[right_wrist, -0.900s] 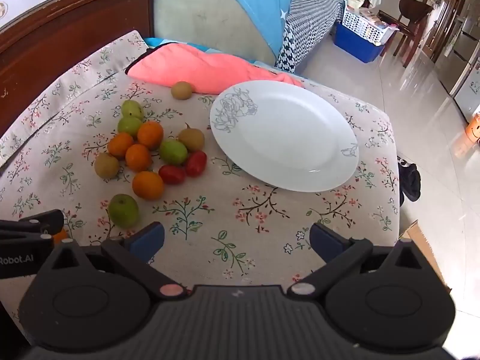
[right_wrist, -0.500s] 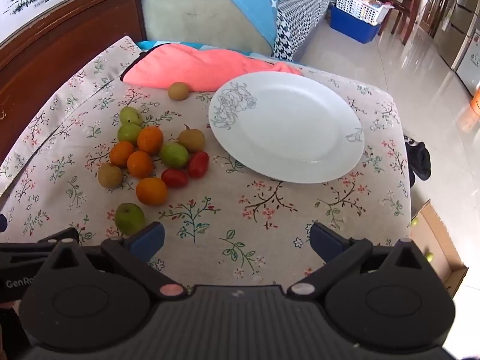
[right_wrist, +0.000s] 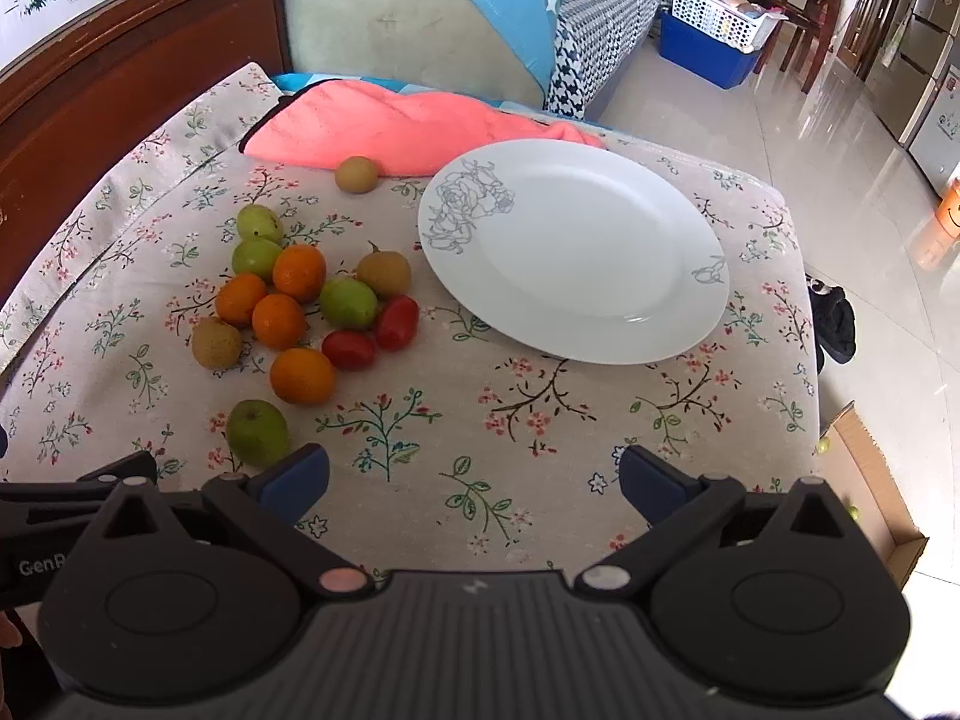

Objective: Organize fruits
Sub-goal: 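Move left tool toward a tangerine while right tool approaches a green apple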

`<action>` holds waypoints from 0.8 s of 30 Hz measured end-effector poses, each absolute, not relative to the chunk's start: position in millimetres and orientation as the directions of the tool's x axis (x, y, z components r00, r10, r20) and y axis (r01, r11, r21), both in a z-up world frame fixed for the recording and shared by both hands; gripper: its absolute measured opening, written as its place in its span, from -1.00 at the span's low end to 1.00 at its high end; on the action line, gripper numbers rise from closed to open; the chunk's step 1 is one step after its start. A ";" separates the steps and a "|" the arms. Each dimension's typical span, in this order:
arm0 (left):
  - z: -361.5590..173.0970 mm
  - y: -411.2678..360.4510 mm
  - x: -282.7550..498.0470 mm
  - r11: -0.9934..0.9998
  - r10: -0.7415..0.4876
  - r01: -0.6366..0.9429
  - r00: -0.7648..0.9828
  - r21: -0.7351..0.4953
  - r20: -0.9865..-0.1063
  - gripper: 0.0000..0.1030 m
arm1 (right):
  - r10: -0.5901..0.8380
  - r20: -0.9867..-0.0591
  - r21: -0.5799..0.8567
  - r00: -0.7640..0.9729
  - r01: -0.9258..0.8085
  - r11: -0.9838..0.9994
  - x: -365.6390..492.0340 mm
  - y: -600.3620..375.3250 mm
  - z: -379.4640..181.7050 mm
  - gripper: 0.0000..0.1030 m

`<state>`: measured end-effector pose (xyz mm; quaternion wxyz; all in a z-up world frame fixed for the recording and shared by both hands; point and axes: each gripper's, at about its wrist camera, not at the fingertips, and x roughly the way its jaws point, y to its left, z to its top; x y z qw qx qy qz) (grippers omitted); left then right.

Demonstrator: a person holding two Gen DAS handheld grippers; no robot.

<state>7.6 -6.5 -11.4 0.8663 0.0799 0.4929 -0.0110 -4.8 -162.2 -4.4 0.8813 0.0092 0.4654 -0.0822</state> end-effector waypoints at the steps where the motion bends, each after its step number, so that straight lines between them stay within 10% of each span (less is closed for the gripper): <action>1: -11.5 -6.3 7.7 0.987 0.061 0.097 0.513 0.129 -0.856 1.00 | -0.138 -0.821 -0.063 0.554 0.153 0.986 -4.7 -161.8 -4.4 0.98; 24: -9.6 -3.8 7.7 0.990 0.074 0.069 0.512 0.127 -0.856 0.99 | -0.149 -0.806 -0.079 0.573 0.146 0.986 -4.7 -155.1 -2.6 0.98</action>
